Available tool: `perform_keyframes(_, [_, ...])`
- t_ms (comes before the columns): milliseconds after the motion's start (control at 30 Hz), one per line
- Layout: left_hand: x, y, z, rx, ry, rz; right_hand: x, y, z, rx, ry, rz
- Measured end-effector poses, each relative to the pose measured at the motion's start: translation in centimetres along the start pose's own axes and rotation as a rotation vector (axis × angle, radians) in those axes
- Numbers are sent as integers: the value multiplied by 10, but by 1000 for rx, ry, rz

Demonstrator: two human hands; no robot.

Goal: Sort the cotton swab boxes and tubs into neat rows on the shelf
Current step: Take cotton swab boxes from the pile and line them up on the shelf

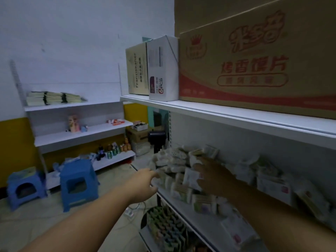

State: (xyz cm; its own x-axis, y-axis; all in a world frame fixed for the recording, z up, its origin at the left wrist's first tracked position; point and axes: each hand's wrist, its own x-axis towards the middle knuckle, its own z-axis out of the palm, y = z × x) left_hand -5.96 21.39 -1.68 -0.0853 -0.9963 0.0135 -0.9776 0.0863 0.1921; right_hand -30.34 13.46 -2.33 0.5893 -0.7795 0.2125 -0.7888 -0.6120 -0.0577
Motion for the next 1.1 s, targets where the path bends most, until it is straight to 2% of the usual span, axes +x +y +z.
perform_keyframes(133, [30, -40, 0, -44, -33, 66, 32, -2, 7, 18, 101, 51])
perform_keyframes(233, [55, -58, 1, -96, -32, 93, 45, 10, 12, 51, 109, 176])
perform_keyframes(400, [106, -66, 3, -236, 78, 138, 74, 34, 14, -65, 126, 315])
perform_keyframes(533, [154, -60, 0, -328, 150, 68, 103, 52, 16, -52, 133, 522])
perform_keyframes(667, [216, -55, -15, -347, 93, 57, 130, 71, 25, 117, 78, 702])
perform_keyframes(800, [263, -49, -18, -388, -53, 38, 143, 80, 29, 239, 91, 719])
perform_keyframes(867, [279, -44, -13, -399, -100, 25, 143, 83, 26, 334, 164, 761])
perform_keyframes(967, [296, -33, -11, -340, -279, 134, 138, 86, 15, 574, 283, 834])
perform_keyframes(1033, [303, -25, -12, -252, -385, 245, 135, 83, 7, 872, 429, 893])
perform_keyframes(1100, [309, -20, -12, -113, -368, 379, 133, 75, 1, 1160, 571, 927])
